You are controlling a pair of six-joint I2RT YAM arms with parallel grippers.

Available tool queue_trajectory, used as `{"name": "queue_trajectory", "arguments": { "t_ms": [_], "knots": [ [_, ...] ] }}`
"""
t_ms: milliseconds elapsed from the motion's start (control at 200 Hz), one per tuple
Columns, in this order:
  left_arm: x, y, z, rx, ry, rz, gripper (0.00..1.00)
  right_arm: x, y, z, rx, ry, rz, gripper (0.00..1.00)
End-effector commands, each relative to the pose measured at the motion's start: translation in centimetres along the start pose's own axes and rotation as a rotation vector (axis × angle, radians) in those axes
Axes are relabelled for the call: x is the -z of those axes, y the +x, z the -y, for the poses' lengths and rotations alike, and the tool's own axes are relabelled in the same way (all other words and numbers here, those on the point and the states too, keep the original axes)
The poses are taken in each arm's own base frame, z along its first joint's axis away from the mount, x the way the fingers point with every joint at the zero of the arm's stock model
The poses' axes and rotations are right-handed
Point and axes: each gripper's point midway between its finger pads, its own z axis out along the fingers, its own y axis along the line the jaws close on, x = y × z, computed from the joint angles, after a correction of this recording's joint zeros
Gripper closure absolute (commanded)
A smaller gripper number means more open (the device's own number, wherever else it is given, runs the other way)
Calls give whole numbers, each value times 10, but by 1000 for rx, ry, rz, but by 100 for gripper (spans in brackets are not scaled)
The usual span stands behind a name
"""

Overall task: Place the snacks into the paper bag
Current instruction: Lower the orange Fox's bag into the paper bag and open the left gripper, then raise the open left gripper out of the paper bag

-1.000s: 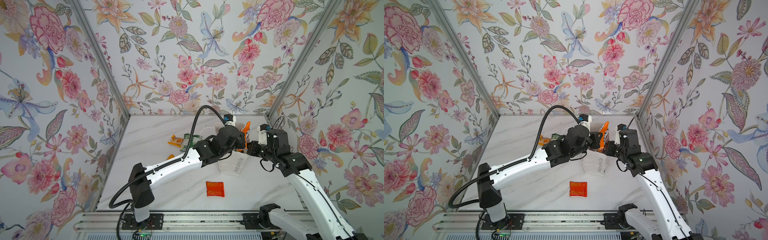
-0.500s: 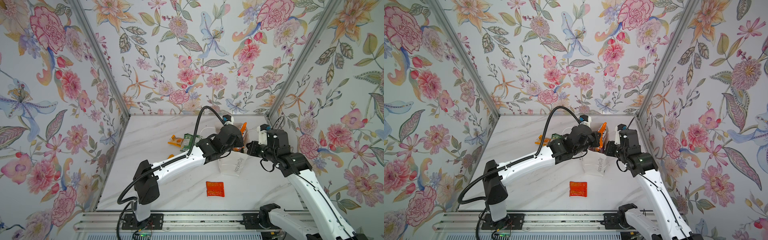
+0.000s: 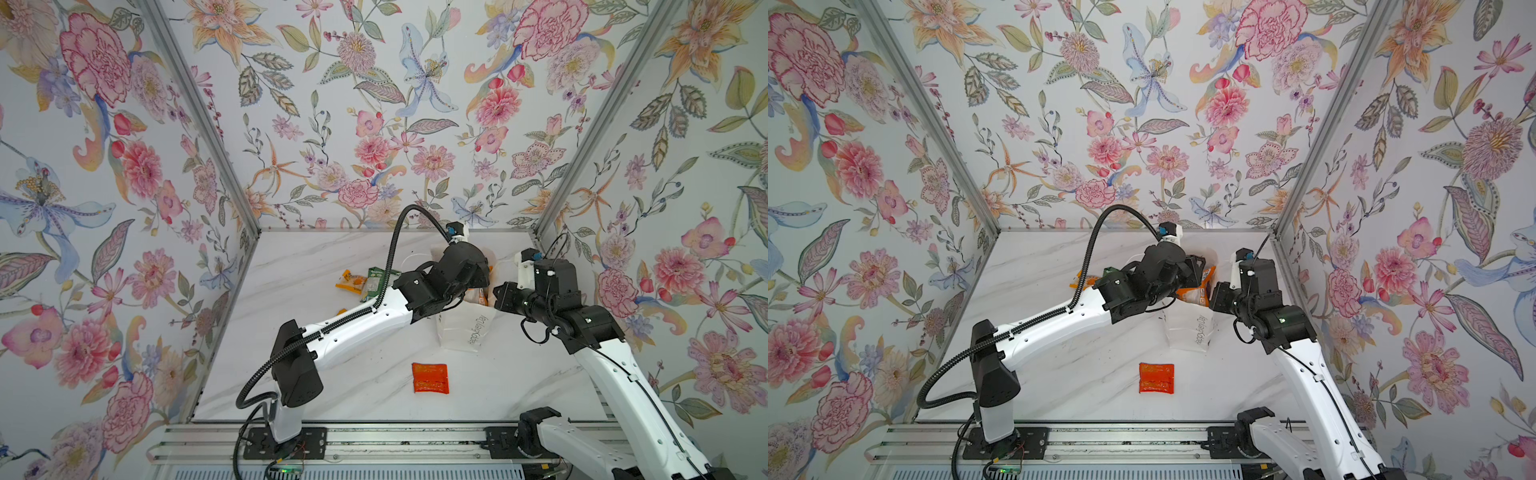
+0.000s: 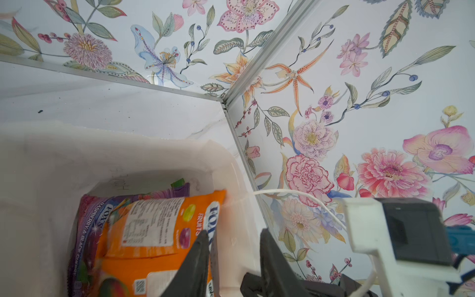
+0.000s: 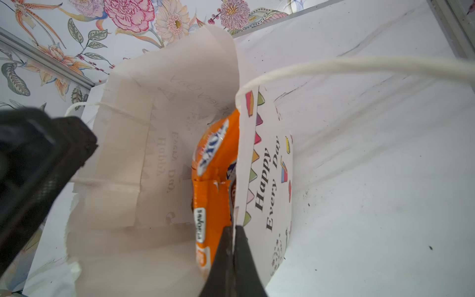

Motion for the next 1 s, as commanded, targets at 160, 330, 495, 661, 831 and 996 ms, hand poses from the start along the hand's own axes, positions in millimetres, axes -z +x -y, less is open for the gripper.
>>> {"name": "queue_trajectory", "arguments": {
  "t_ms": [160,330,495,661,831,996],
  "knots": [
    [27,-34,-19,-92,-133,73,52,9,-7,-3,10,-16,45,100],
    [45,-52,-52,-208,-314,92,44,11,-8,-3,7,-17,51,100],
    [44,-57,-100,-266,-441,8,39,10,-7,-2,8,-15,48,100],
    [30,-46,-128,-274,-470,-92,31,8,-7,-1,4,-14,42,100],
    [10,-30,-135,-281,-450,-166,28,8,-6,-2,5,-15,40,100],
    [-10,-14,-123,-259,-336,-225,28,7,-6,-2,6,-16,36,100]
  ]
}}
